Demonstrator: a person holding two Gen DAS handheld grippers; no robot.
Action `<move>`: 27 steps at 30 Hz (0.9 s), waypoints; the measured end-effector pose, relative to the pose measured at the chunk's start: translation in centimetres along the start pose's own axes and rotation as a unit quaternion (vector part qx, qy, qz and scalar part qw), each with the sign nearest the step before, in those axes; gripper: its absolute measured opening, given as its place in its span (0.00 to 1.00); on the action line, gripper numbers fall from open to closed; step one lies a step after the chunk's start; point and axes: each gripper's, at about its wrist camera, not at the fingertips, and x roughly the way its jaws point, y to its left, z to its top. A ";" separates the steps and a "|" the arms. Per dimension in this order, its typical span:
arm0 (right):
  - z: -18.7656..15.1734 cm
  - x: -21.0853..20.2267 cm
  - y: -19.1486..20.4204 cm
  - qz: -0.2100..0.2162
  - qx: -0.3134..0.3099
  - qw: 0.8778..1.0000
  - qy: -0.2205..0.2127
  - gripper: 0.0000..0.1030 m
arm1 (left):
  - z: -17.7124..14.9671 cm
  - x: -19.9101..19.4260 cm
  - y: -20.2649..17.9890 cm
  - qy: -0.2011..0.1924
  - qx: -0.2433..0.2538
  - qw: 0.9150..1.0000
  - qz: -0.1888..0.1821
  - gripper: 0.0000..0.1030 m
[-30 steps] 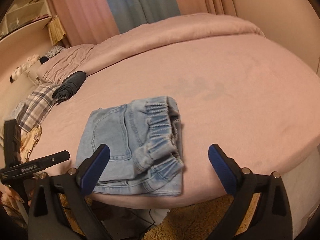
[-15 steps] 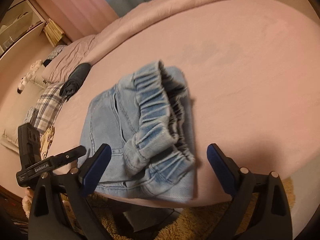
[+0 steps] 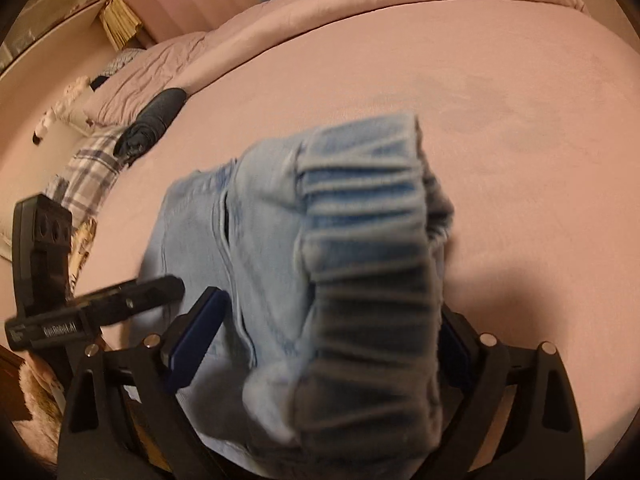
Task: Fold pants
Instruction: 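Grasp the elastic cuff end with the right tool and fold it over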
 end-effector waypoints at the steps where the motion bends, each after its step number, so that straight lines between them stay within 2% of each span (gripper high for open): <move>1: -0.1 -0.1 0.0 0.001 0.003 1.000 -0.003 0.84 | -0.3 -0.1 -0.4 -0.003 0.006 1.000 0.004 0.69; 2: -0.3 -0.3 -0.1 0.001 0.005 1.000 -0.007 0.78 | -0.7 -0.3 -0.6 -0.008 0.010 1.000 0.004 0.63; 5: -1.0 -1.1 -0.1 0.003 0.012 1.000 -0.021 0.66 | -1.3 -0.8 -0.2 -0.017 -0.020 1.000 -0.010 0.49; 7: -1.2 -1.7 0.6 -0.006 0.004 1.000 -0.030 0.61 | -1.4 -1.2 -0.3 -0.022 -0.024 0.999 0.002 0.41; 9: -1.1 -1.8 1.3 -0.021 -0.007 0.999 -0.035 0.56 | -1.4 -1.7 -1.4 -0.031 -0.016 0.999 0.023 0.29; 11: -0.8 -2.4 1.9 -0.037 -0.008 0.998 -0.045 0.46 | -1.1 -2.5 -2.4 -0.042 -0.012 0.999 0.026 0.24; 14: -0.3 -3.9 2.0 -0.033 -0.004 0.997 -0.065 0.42 | -0.8 -3.8 -3.0 -0.052 -0.008 0.998 0.020 0.23; 21: 1.9 -7.2 4.3 -0.017 -0.030 0.991 -0.125 0.41 | 1.5 -7.3 -3.9 -0.105 0.011 0.994 0.018 0.23; 27: 5.2 -6.2 5.6 -0.016 -0.043 0.989 -0.140 0.42 | 4.7 -7.4 -2.2 -0.120 -0.002 0.992 0.029 0.23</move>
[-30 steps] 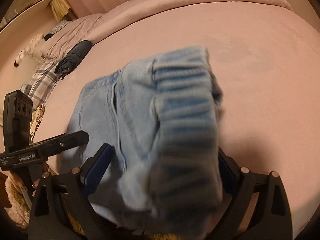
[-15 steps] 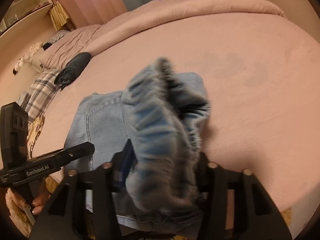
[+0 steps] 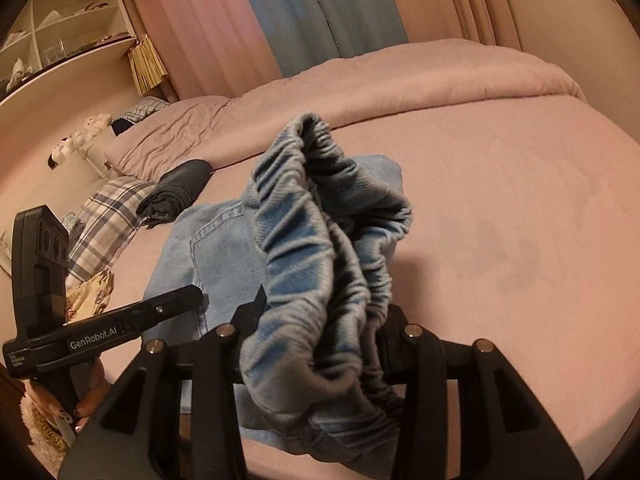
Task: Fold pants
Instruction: 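Grasp the elastic cuff end with the right tool and fold it over, then release the cuffs with the right tool onto the folded stack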
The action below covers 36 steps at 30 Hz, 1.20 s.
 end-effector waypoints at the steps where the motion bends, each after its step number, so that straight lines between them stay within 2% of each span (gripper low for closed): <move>1: 0.4 0.6 0.0 0.001 0.002 1.000 0.000 0.42 | 0.3 0.5 0.2 0.000 -0.002 1.000 0.004 0.23; 4: 1.0 2.6 -0.5 0.009 0.017 1.000 0.012 0.42 | 1.3 2.7 1.1 0.009 -0.011 1.000 0.015 0.23; 11: 0.0 7.7 -0.6 -0.004 0.029 0.997 0.066 0.42 | 0.0 5.5 4.6 0.055 -0.041 0.996 0.048 0.23; 14: -1.0 9.1 -0.8 -0.019 0.025 0.996 0.085 0.44 | -0.7 5.6 5.0 0.048 -0.040 0.997 0.054 0.23; 18: -1.3 9.1 -1.6 -0.011 0.034 0.996 0.086 0.45 | -1.1 5.5 4.7 0.048 -0.036 0.996 0.064 0.23; 21: -1.5 9.3 -2.0 -0.017 0.037 0.995 0.094 0.50 | -1.1 5.7 4.1 0.048 -0.030 0.995 0.077 0.23; 27: -1.6 9.5 -2.0 -0.021 0.042 0.994 0.095 0.54 | -1.1 5.3 4.6 0.041 -0.036 0.996 0.074 0.23; 33: -1.4 8.3 -1.4 -0.048 0.034 0.994 0.089 0.57 | -1.1 3.5 3.5 0.024 -0.030 0.994 0.098 0.23; 35: -1.3 7.7 -1.3 -0.054 0.029 0.995 0.081 0.65 | -1.5 2.4 3.2 0.017 -0.030 0.994 0.101 0.23; 36: -1.2 7.1 -1.2 -0.058 0.028 0.995 0.073 0.69 | -1.7 2.0 3.2 0.013 -0.031 0.994 0.102 0.27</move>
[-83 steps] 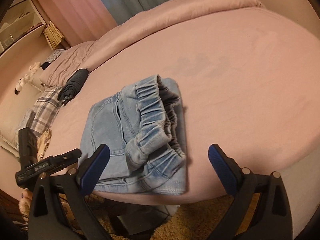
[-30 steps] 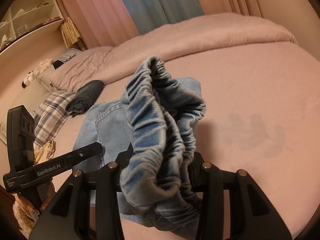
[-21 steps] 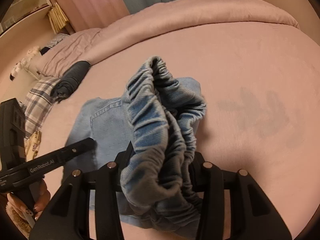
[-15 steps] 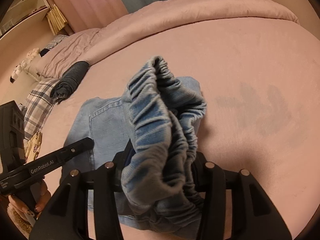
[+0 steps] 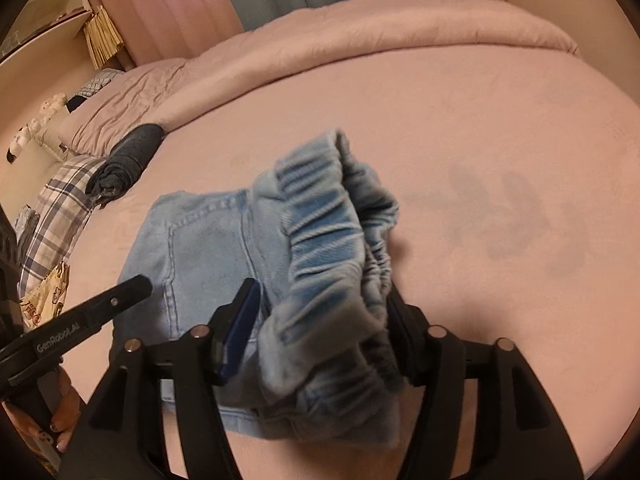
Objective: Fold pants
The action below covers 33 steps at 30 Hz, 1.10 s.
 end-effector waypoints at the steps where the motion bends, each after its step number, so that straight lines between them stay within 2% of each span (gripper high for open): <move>1: 0.1 -0.7 0.1 -0.002 0.000 1.000 -0.010 0.76 | -0.3 -0.7 0.1 -0.006 -0.003 1.000 -0.002 0.31; 3: 0.2 -2.5 0.4 0.001 -0.009 0.999 -0.038 0.81 | -0.8 -2.0 0.3 -0.015 -0.009 1.000 -0.021 0.45; 5: 0.3 -3.9 0.7 0.000 -0.016 0.998 -0.056 0.92 | -1.3 -3.2 0.4 -0.021 -0.013 0.999 -0.046 0.53; 6: 0.4 -4.8 0.9 -0.002 -0.020 0.997 -0.068 0.92 | -1.3 -3.9 0.1 -0.028 -0.013 0.998 -0.058 0.60; 12: 0.1 -7.8 2.0 -0.022 -0.040 0.993 -0.106 1.00 | -2.8 -7.4 -0.9 -0.079 0.004 0.996 -0.050 0.91; 18: -0.3 -9.2 3.0 -0.041 -0.050 0.990 -0.122 1.00 | -4.0 -8.2 -1.0 -0.081 0.008 0.997 -0.004 0.93; 25: -0.9 -10.1 3.7 -0.044 -0.052 0.989 -0.129 1.00 | -4.9 -7.8 -0.5 -0.064 -0.002 0.998 0.012 0.93; 33: -1.6 -10.4 4.2 -0.056 -0.056 0.989 -0.126 1.00 | -5.1 -8.2 -0.8 -0.068 0.010 0.997 0.022 0.94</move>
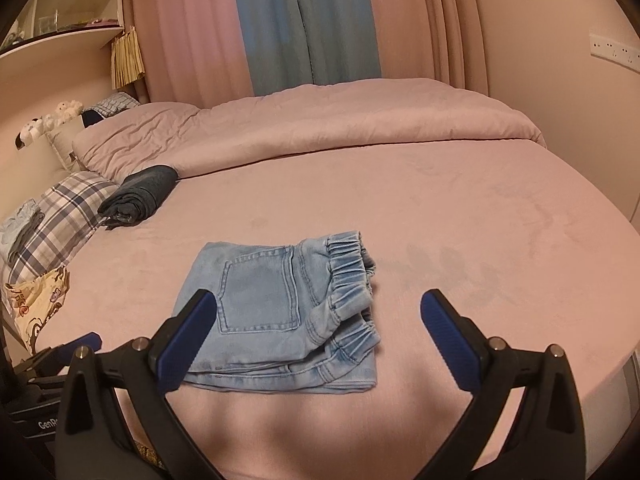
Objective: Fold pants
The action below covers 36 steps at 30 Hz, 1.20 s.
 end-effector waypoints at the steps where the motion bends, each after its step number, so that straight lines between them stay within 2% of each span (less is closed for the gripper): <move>1: 0.0 0.0 0.0 -0.001 -0.001 1.000 0.001 1.00 | 0.0 -0.1 0.0 0.000 0.000 1.000 0.000 0.95; 14: -0.3 -0.2 0.7 -0.011 -0.009 1.000 0.005 1.00 | -0.2 0.1 -0.3 0.008 0.003 1.000 0.006 0.95; 22: -0.4 -0.1 0.4 -0.016 -0.007 1.000 0.009 1.00 | -0.3 0.5 -0.2 0.010 0.008 1.000 0.024 0.95; 36: -0.4 0.0 -0.2 -0.023 -0.003 1.000 0.014 1.00 | -0.7 0.6 -0.4 0.011 0.013 1.000 0.025 0.95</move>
